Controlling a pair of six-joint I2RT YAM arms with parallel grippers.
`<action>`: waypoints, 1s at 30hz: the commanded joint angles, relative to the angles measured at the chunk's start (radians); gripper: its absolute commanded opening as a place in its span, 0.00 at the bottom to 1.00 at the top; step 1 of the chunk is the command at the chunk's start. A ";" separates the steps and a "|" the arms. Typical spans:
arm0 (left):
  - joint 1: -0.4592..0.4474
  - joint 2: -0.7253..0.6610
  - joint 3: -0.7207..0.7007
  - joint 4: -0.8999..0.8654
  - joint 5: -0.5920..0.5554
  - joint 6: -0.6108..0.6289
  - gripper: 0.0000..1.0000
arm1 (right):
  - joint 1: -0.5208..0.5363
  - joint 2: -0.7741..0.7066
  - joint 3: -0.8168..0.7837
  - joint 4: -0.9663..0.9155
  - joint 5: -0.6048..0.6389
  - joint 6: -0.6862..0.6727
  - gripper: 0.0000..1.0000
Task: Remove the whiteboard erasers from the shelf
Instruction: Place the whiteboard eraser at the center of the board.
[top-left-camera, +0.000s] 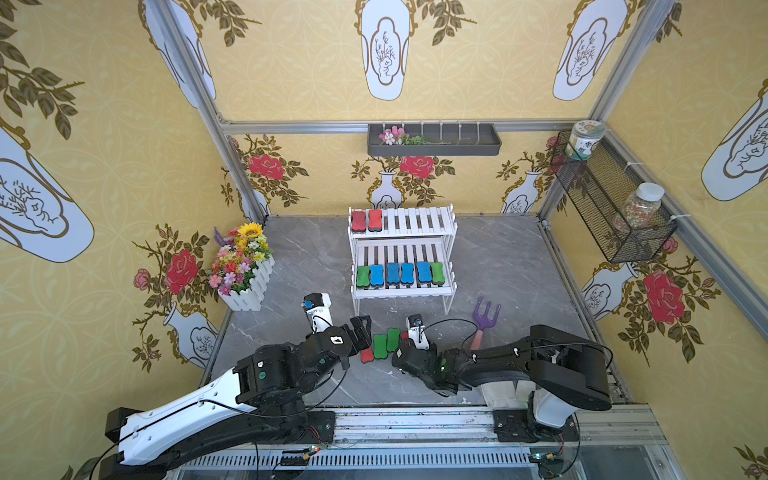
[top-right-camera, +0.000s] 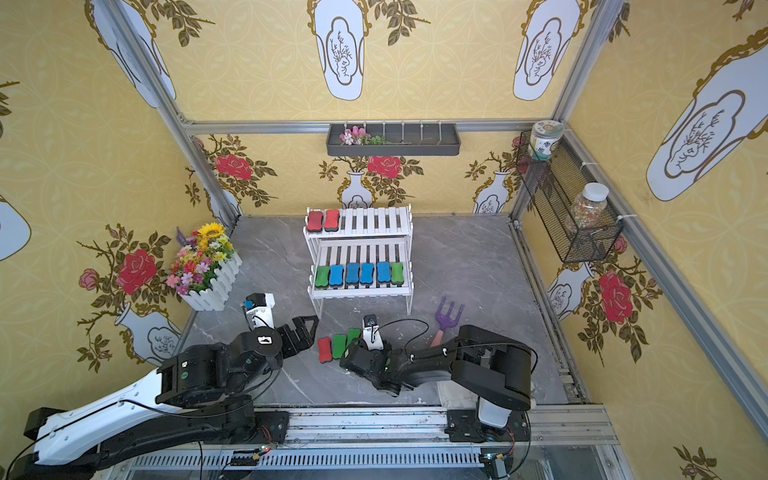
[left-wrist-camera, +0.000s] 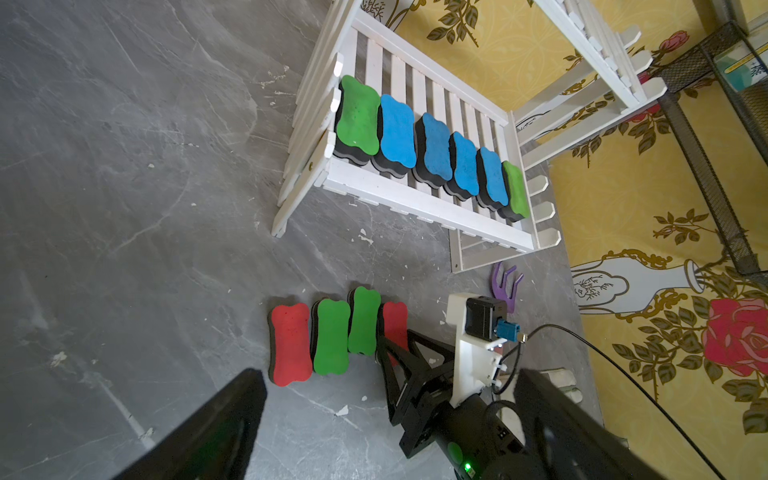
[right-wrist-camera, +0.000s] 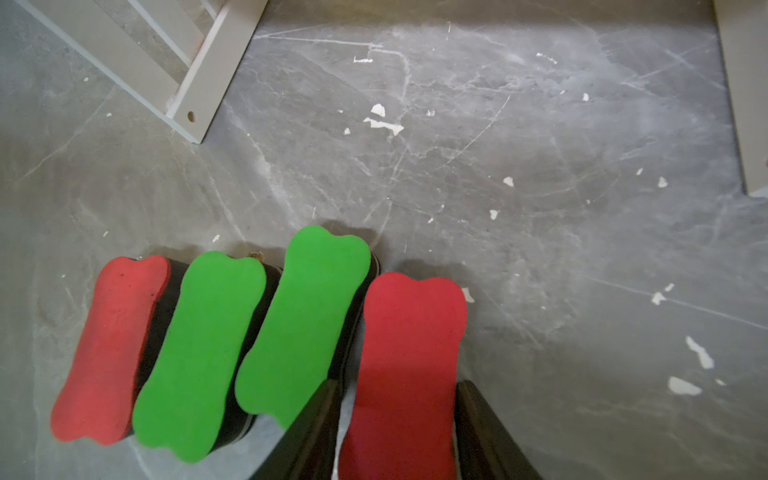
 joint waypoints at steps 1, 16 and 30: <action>0.002 0.005 0.007 0.016 0.008 0.022 1.00 | 0.001 -0.055 -0.013 -0.016 0.032 0.024 0.54; 0.405 0.328 0.470 0.139 0.350 0.495 0.96 | 0.011 -0.360 -0.025 -0.210 0.042 0.021 0.61; 0.544 0.919 1.098 -0.085 0.276 0.726 0.75 | 0.011 -0.480 -0.108 -0.267 0.041 0.056 0.60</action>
